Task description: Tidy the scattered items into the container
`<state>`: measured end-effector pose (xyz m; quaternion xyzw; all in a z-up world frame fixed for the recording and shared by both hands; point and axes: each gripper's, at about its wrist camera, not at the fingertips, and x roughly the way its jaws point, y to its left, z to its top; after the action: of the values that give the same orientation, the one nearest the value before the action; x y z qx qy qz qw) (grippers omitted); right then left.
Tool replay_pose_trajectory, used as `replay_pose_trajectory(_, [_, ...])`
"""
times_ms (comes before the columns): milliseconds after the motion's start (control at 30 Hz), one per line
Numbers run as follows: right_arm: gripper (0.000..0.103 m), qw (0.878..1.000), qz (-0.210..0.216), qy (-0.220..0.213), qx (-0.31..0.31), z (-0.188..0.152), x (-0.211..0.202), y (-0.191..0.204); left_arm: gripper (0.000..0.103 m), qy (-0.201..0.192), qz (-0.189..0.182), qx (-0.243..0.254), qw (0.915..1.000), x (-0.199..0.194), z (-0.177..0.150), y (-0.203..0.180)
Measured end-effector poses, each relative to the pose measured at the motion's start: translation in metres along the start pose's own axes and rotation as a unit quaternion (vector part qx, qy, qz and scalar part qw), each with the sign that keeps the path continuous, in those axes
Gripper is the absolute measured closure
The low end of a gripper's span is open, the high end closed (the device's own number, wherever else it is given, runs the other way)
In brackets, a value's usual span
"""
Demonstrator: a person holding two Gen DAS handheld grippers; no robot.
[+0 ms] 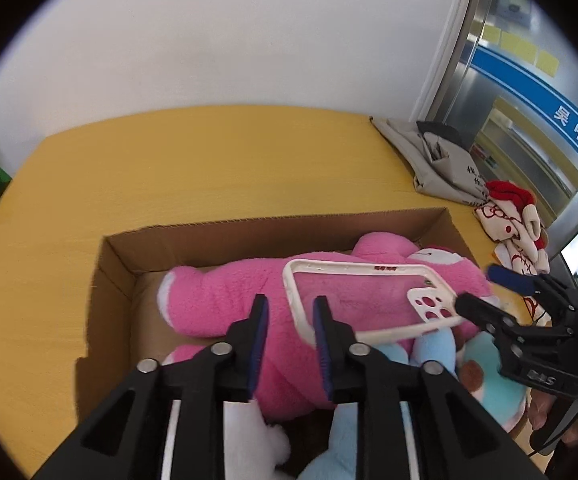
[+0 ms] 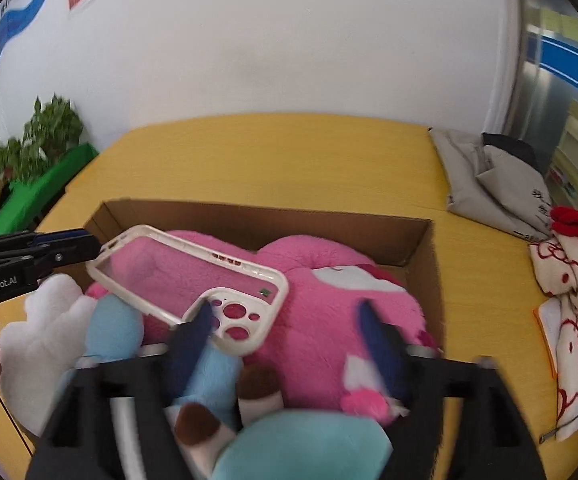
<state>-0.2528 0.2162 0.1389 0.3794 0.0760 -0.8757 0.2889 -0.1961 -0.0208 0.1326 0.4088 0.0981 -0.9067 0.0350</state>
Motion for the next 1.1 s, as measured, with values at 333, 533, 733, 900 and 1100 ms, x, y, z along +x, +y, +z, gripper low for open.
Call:
replay_pose_trajectory(333, [0.000, 0.997, 0.025, -0.071, -0.010, -0.121, -0.091, 0.013, 0.021, -0.131, 0.042, 0.035, 0.9899, -0.105, -0.108, -0.012])
replay_pose_trajectory(533, [0.000, 0.996, -0.020, -0.080, 0.027, -0.175, -0.079, -0.002, 0.021, -0.109, 0.042, -0.007, 0.9931, -0.094, -0.163, 0.005])
replay_pose_trajectory(733, [0.000, 0.990, -0.073, -0.114, -0.025, -0.192, -0.058, 0.010, 0.022, -0.151, 0.098, 0.033, 0.9832, -0.083, -0.189, -0.008])
replay_pose_trajectory(900, [0.000, 0.988, -0.071, -0.137, -0.017, -0.198, -0.058, 0.010, 0.022, -0.203, 0.169, 0.076, 0.9615, -0.073, -0.214, -0.024])
replay_pose_trajectory(1100, [0.000, 0.988, -0.072, -0.137, -0.017, -0.199, -0.059, 0.012, 0.019, -0.256, 0.187, 0.052, 0.9469, -0.072, -0.237, -0.025])
